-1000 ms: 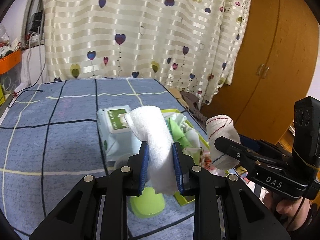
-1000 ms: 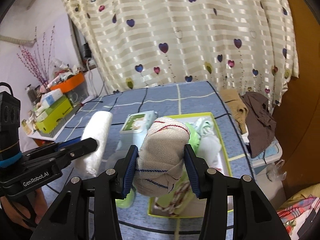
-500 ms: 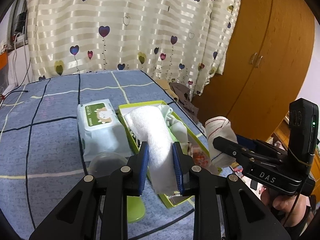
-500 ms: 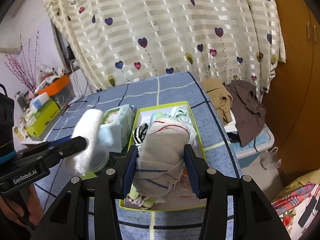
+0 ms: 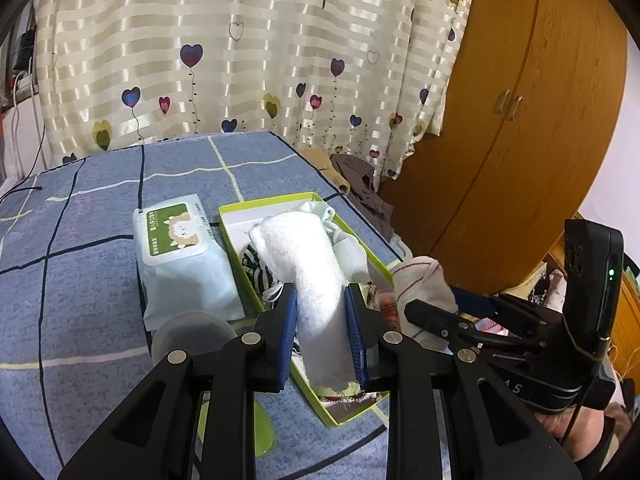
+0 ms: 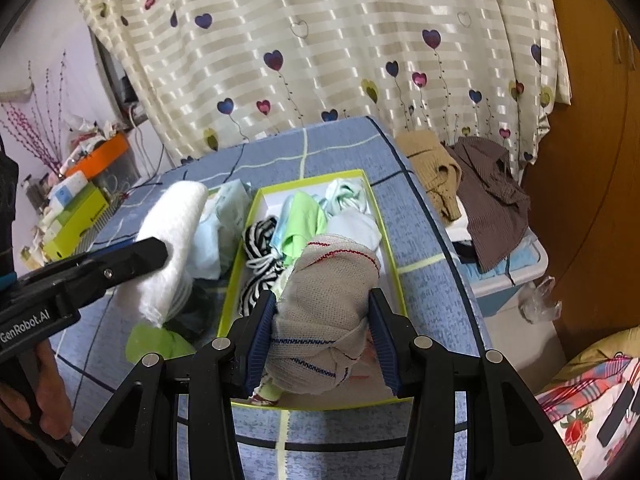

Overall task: Organize soft objects
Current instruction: 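Lower both socks into the box and open both grippers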

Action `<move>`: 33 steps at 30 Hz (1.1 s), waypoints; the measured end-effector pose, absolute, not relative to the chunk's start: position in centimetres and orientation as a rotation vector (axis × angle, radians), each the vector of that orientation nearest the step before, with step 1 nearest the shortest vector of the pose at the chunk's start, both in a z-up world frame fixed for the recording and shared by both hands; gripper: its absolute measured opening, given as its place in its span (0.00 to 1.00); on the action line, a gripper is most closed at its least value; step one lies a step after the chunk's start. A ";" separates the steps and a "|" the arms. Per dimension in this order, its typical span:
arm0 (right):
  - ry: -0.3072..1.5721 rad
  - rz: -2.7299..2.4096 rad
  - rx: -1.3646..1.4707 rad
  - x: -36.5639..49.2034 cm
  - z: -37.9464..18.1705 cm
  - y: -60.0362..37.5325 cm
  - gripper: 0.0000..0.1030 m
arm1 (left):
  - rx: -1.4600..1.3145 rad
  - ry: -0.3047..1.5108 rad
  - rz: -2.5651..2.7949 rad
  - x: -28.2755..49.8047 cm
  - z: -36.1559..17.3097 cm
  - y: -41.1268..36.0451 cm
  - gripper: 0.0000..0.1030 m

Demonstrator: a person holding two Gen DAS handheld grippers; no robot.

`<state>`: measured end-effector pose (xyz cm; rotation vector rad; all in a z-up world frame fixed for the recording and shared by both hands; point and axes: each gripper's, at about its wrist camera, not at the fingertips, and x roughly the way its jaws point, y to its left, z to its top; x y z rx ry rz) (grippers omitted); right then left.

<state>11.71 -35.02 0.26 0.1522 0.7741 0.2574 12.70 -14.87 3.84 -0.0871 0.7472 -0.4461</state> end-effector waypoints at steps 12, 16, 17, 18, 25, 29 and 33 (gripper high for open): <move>0.857 0.272 0.129 12.6 -3.2 -34.8 0.44 | -0.066 0.791 -0.461 14.2 2.5 -16.2 0.24; 0.866 0.291 0.140 12.7 -3.5 -35.0 0.46 | -0.056 0.804 -0.461 14.7 2.2 -16.7 0.24; 0.861 0.293 0.139 12.6 -3.4 -35.0 0.46 | -0.053 0.806 -0.461 14.9 2.1 -16.9 0.24; 0.857 0.294 0.135 12.6 -3.3 -35.1 0.46 | -0.051 0.810 -0.460 15.1 2.0 -17.0 0.24; 0.774 0.312 0.136 11.6 -1.2 -35.6 0.50 | -0.039 0.828 -0.456 16.4 1.6 -17.5 0.24; 0.762 0.320 0.148 11.7 -0.9 -35.9 0.50 | -0.020 0.847 -0.440 17.4 1.1 -17.9 0.24; 0.764 0.315 0.158 12.0 -1.0 -36.2 0.50 | 0.008 0.860 -0.445 18.4 0.7 -18.5 0.24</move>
